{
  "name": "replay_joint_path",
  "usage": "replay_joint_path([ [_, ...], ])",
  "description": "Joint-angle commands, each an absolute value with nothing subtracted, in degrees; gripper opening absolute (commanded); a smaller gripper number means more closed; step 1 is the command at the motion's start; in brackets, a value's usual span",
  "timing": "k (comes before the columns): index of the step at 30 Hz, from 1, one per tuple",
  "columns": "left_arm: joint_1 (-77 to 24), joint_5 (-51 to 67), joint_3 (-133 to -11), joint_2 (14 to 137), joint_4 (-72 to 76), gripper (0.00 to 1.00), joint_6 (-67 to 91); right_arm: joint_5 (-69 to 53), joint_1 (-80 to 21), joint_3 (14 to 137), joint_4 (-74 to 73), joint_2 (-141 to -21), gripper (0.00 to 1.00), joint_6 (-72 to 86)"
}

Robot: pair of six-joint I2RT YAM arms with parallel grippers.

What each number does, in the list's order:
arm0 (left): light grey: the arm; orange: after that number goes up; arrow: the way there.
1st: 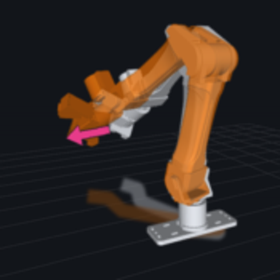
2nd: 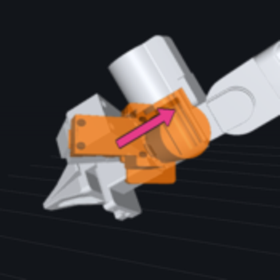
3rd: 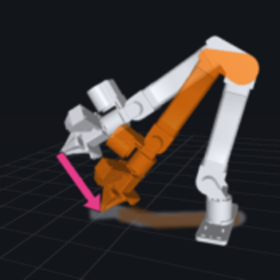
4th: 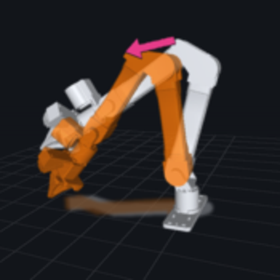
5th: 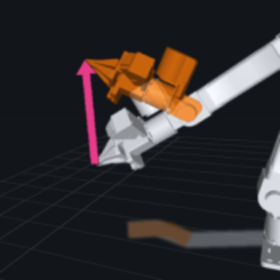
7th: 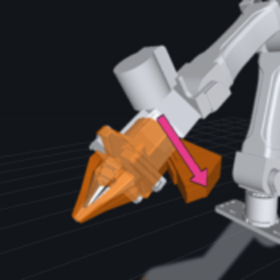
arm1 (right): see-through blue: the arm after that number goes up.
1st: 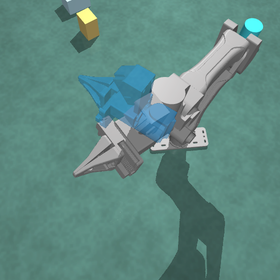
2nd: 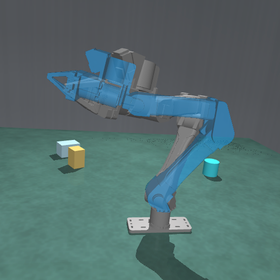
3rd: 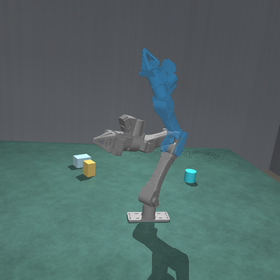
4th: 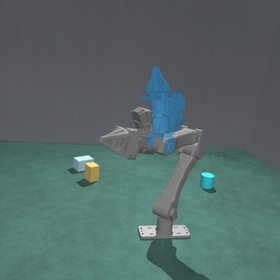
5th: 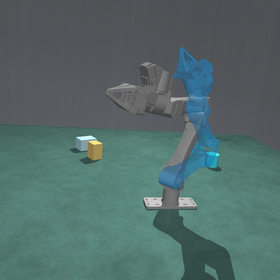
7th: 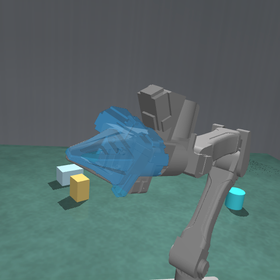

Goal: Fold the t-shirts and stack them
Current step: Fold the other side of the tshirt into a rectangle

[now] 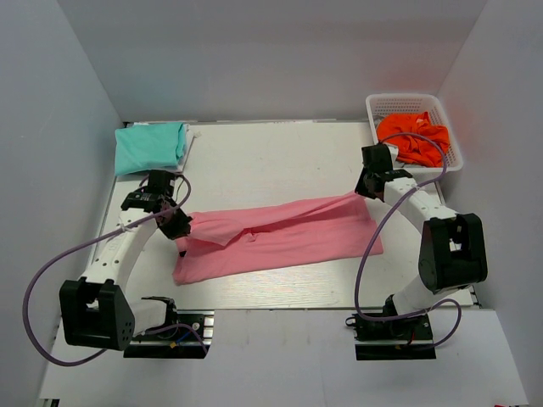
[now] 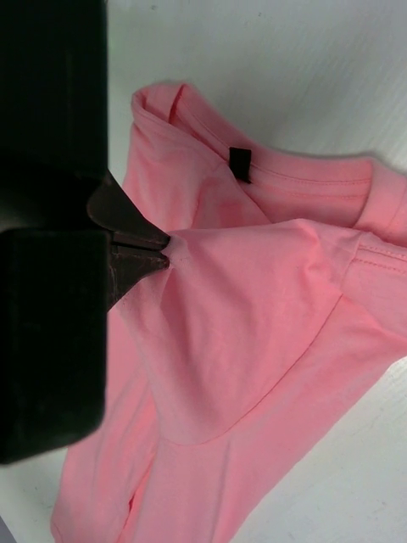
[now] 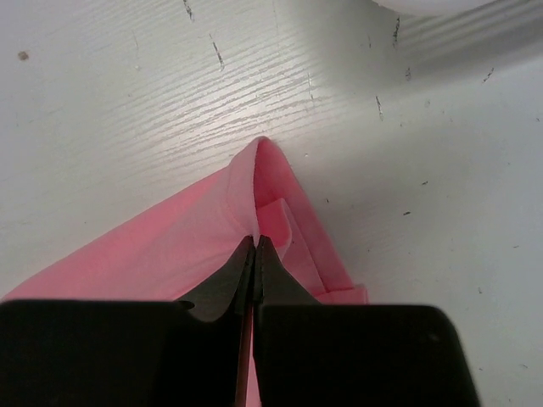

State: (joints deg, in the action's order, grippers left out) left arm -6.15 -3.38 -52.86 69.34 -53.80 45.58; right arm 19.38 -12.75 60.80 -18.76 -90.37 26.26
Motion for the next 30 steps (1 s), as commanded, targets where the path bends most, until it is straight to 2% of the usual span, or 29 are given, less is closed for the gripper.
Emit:
replay_joint_path([
  [1, -5.89, -3.78, -55.01, 68.12, -55.63, 0.0, 45.97, 20.48, -12.39, 61.96, -20.65, -88.16, 0.0, 24.96],
  [9, -5.89, -6.15, -52.74, 64.96, -59.41, 0.01, 45.97, 21.18, -12.48, 61.08, -22.06, -87.27, 0.0, 25.05],
  [12, -6.42, -4.85, -47.83, 62.59, -59.41, 0.13, 46.49, 21.45, -12.39, 59.68, -22.41, -87.1, 0.01, 26.36],
  [15, -7.2, -3.6, -43.25, 60.04, -59.94, 0.22, 48.33, 23.19, -12.22, 56.52, -23.64, -86.66, 0.09, 28.21],
  [16, -7.21, -2.39, -43.24, 60.03, -59.94, 0.42, 48.34, 23.38, -12.39, 54.51, -24.16, -86.23, 0.17, 29.08],
  [17, -7.21, -1.59, -43.24, 59.16, -60.64, 0.6, 48.34, 24.68, -12.31, 53.97, -24.95, -86.22, 0.33, 29.79],
  [18, -7.21, -1.58, -43.24, 59.15, -60.64, 0.76, 48.34, 26.26, -12.22, 52.05, -25.74, -85.87, 0.45, 31.45],
  [19, -7.21, -1.58, -43.24, 59.15, -61.43, 1.0, 49.04, 27.24, -12.39, 51.51, -26.1, -85.52, 0.56, 32.16],
  [20, -7.21, -2.28, -44.63, 59.15, -61.96, 1.0, 49.04, 28.38, -12.22, 51.42, -26.8, -85.43, 0.73, 32.78],
  [21, -7.21, -2.29, -45.43, 59.15, -62.57, 1.0, 49.04, 31.87, -12.22, 51.33, -29.24, -85.34, 0.84, 34.0],
  [22, -7.21, -3.24, -46.4, 59.15, -63.71, 1.0, 49.04, 33.04, -12.3, 52.2, -30.31, -84.82, 0.88, 34.97],
  [25, -7.21, -4.57, -49.65, 59.15, -61.28, 1.0, 47.91, 35.68, -12.56, 55.8, -34.01, -83.68, 0.89, 35.51],
  [30, -7.21, 1.75, -52.55, 63.62, -50.82, 1.0, 45.18, 24.1, -12.92, 55.91, -25.61, -78.77, 0.89, 27.96],
])
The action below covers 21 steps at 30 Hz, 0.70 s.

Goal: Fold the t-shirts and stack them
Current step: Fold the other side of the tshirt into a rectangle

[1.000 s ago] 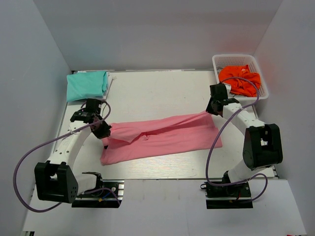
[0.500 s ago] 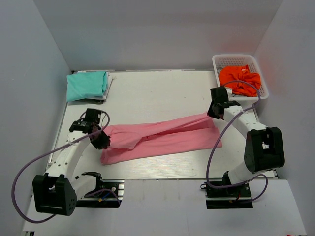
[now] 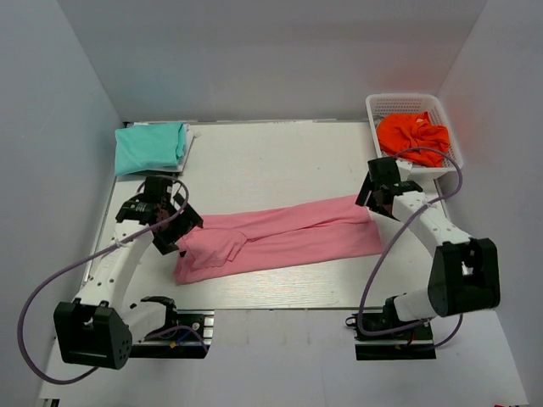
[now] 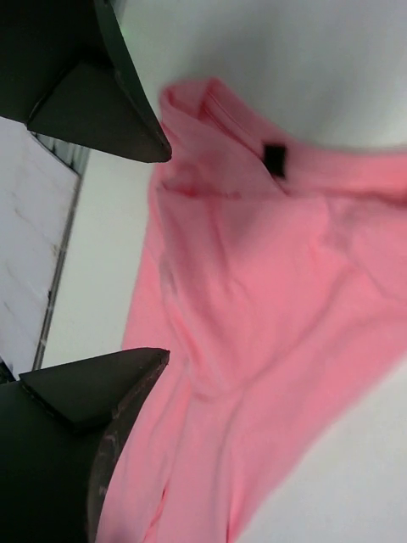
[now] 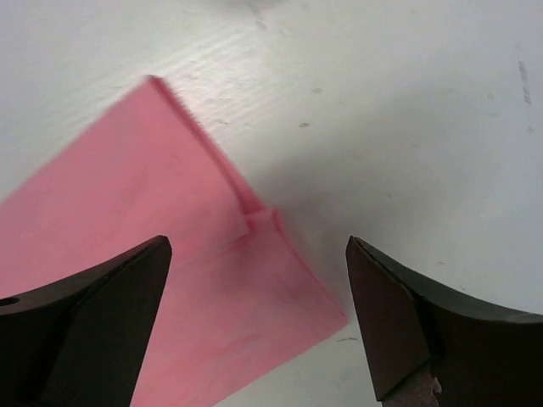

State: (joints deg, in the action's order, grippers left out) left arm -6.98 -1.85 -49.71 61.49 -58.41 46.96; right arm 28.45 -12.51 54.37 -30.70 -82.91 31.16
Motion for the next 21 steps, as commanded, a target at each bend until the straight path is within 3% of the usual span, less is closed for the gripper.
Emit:
replay_joint_path([
  [1, -7.21, 2.71, -52.56, 66.5, -47.23, 1.0, 44.65, 20.08, -13.18, 55.29, -24.18, -77.18, 0.89, 25.08],
  [6, -7.21, 9.57, -52.56, 76.98, -40.09, 1.0, 42.37, 0.81, -14.41, 50.1, -13.64, -73.13, 0.91, 20.93],
  [12, -7.21, 5.36, -50.64, 84.71, -34.55, 1.0, 42.36, -22.38, -23.17, 47.46, -7.74, -74.53, 0.91, 21.44],
  [17, -6.59, 6.24, -47.29, 88.32, -27.87, 1.0, 42.36, -26.28, -41.18, 49.39, -3.17, -79.36, 0.91, 24.52],
  [21, -6.06, 5.8, -46.5, 89.38, -27.08, 1.0, 41.84, -25.41, -47.89, 51.93, 2.98, -84.89, 0.91, 27.5],
])
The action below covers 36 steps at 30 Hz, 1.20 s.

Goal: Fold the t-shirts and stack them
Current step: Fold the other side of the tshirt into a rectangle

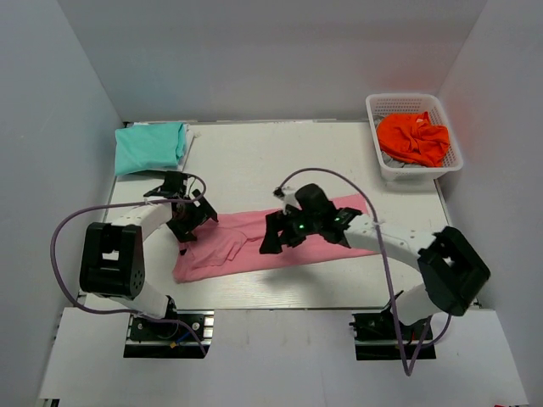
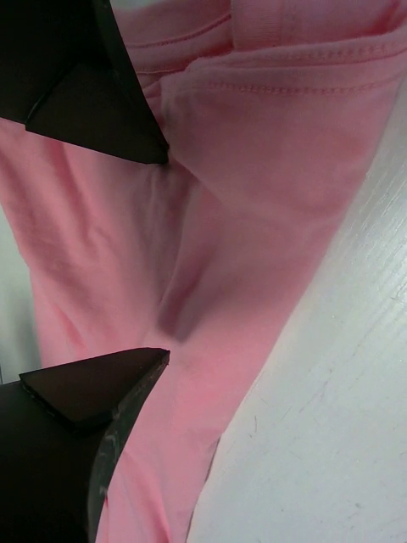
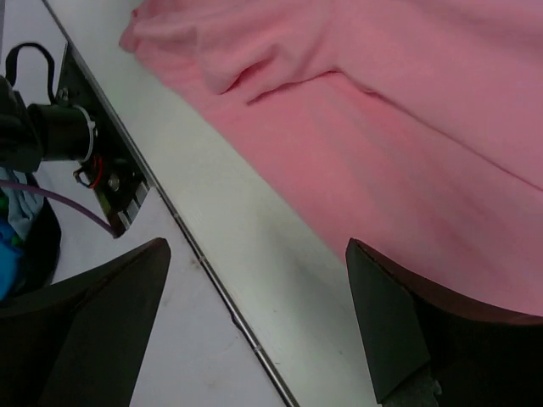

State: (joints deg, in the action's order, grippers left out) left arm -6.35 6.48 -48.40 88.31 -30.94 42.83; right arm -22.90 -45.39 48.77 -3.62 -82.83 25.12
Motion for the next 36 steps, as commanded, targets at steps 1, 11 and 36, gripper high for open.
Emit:
replay_joint_path([
  [1, -6.06, 5.8, -45.71, 89.38, -26.55, 1.0, 41.84, -24.18, -49.38, 52.9, 4.29, -88.3, 0.89, 27.77],
  [11, -6.06, 6.42, -43.51, 88.24, -24.87, 1.0, 40.17, -19.34, -57.39, 63.46, 10.37, -105.37, 0.69, 31.64],
  [36, -6.06, 5.89, -42.98, 88.24, -25.4, 1.0, 39.64, -8.52, -58.54, 68.38, 7.65, -113.9, 0.11, 37.35],
])
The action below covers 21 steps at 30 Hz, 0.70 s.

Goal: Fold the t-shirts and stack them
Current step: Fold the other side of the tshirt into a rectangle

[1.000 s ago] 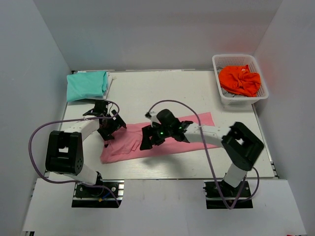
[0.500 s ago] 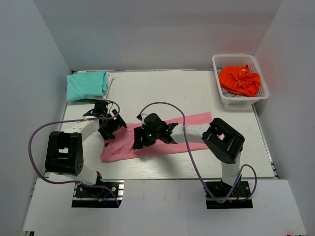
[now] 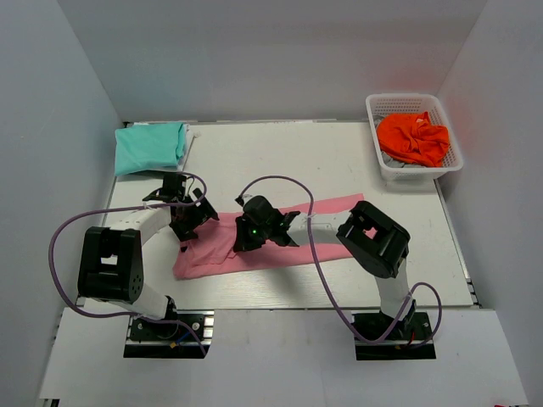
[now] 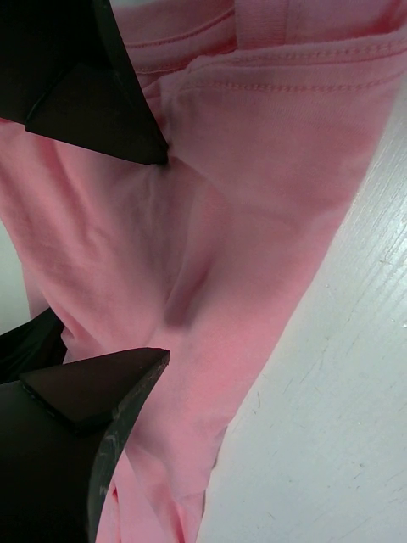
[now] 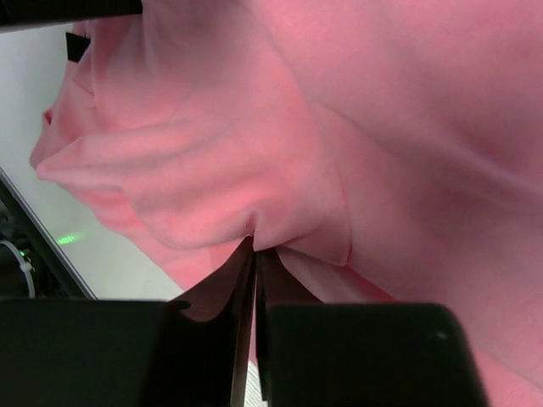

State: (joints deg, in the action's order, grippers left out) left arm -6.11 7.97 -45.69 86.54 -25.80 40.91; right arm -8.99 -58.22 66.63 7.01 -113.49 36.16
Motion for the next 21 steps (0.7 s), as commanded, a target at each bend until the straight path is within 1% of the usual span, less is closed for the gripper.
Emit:
replay_joint_path([
  [1, -6.06, 5.89, -42.98, 88.24, -25.4, 1.0, 39.64, -8.87, -58.54, 69.16, 7.04, -113.65, 0.04, 37.7],
  [2, -6.06, 5.28, -42.98, 88.24, -25.4, 1.0, 39.64, -8.96, -58.45, 69.95, 6.34, -113.64, 0.01, 37.71],
  [4, -6.06, 5.27, -42.98, 88.76, -25.4, 1.0, 39.64, -8.88, -58.71, 70.84, 2.3, -113.38, 0.0, 37.97],
  [9, -6.06, 4.22, -43.51, 89.29, -25.4, 1.0, 39.64, -8.7, -58.89, 73.47, -8.93, -111.89, 0.0, 38.05],
  [15, -6.06, 2.99, -43.51, 89.3, -25.93, 1.0, 39.64, -8.53, -58.97, 73.92, -14.85, -110.57, 0.0, 37.88],
  [21, -6.06, 2.46, -44.03, 90.35, -25.93, 1.0, 39.64, -0.97, -58.45, 73.65, -20.03, -108.73, 0.0, 37.1],
])
